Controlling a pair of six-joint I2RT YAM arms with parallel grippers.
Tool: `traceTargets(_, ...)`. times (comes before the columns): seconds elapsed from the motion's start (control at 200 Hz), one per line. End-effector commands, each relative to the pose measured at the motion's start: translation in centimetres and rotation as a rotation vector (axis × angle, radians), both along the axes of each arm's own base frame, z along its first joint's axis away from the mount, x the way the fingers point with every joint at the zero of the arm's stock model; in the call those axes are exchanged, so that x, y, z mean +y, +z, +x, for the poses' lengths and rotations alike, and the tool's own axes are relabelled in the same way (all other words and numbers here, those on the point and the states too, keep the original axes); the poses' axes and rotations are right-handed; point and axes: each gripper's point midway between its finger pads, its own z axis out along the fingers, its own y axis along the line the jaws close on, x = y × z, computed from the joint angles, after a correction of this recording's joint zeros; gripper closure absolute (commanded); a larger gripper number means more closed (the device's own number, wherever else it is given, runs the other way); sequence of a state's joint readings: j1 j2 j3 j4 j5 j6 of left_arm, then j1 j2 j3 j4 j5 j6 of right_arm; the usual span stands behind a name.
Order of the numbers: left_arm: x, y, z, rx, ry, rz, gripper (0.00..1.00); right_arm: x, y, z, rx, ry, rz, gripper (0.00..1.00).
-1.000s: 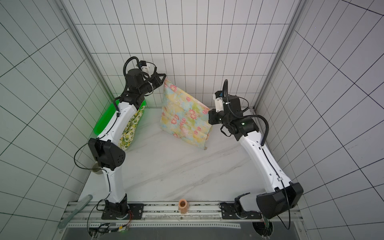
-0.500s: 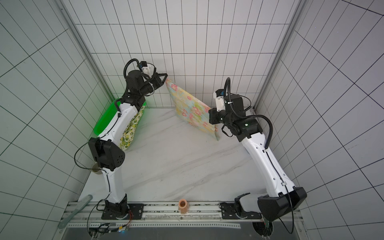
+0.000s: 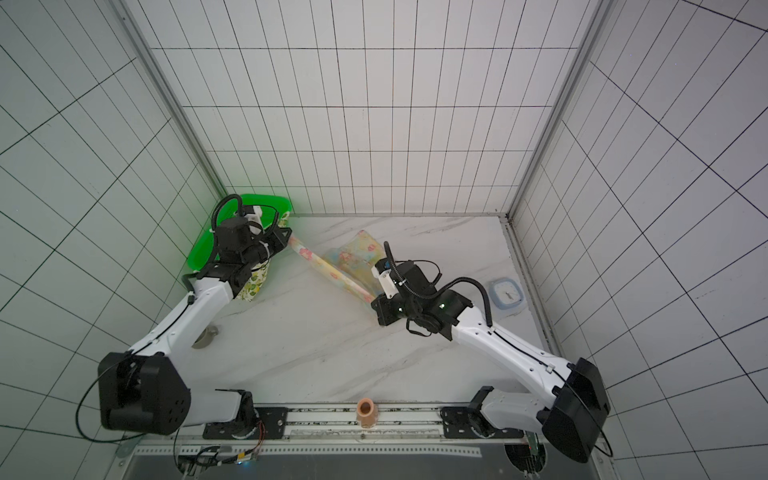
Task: Fold and stack the skirts
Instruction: 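Lower the skirt back onto the table with both grippers, folding it over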
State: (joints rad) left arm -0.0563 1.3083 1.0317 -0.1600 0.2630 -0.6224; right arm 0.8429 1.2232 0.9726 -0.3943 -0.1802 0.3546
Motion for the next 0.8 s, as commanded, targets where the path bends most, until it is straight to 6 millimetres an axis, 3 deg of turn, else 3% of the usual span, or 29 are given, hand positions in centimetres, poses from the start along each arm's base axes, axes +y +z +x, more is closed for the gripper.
traceTargets(0.0,3.8,1.5,-1.6,-0.060,0.138,0.121,1.00,1.0,-2.9,-3.0,0.073,0.054,0.017,1.00)
traceTargets(0.205,5.2,0.7,-3.9,-0.038,0.187,0.180,1.00,1.9,-4.2,-5.8,0.130,0.112,0.102,1.00)
traceTargets(0.37,4.9,0.7,-2.7,-0.036,0.176,0.170,1.00,1.5,-3.6,-6.2,0.111,0.125,0.141,1.00)
traceTargets(0.52,3.7,-0.3,0.2,0.000,0.132,0.160,1.00,0.8,-3.9,-4.7,0.113,0.109,0.121,1.00)
traceTargets(0.795,0.1,-2.0,5.4,-0.008,0.070,0.154,1.00,-2.7,-5.9,0.4,0.186,0.015,0.117,1.00)
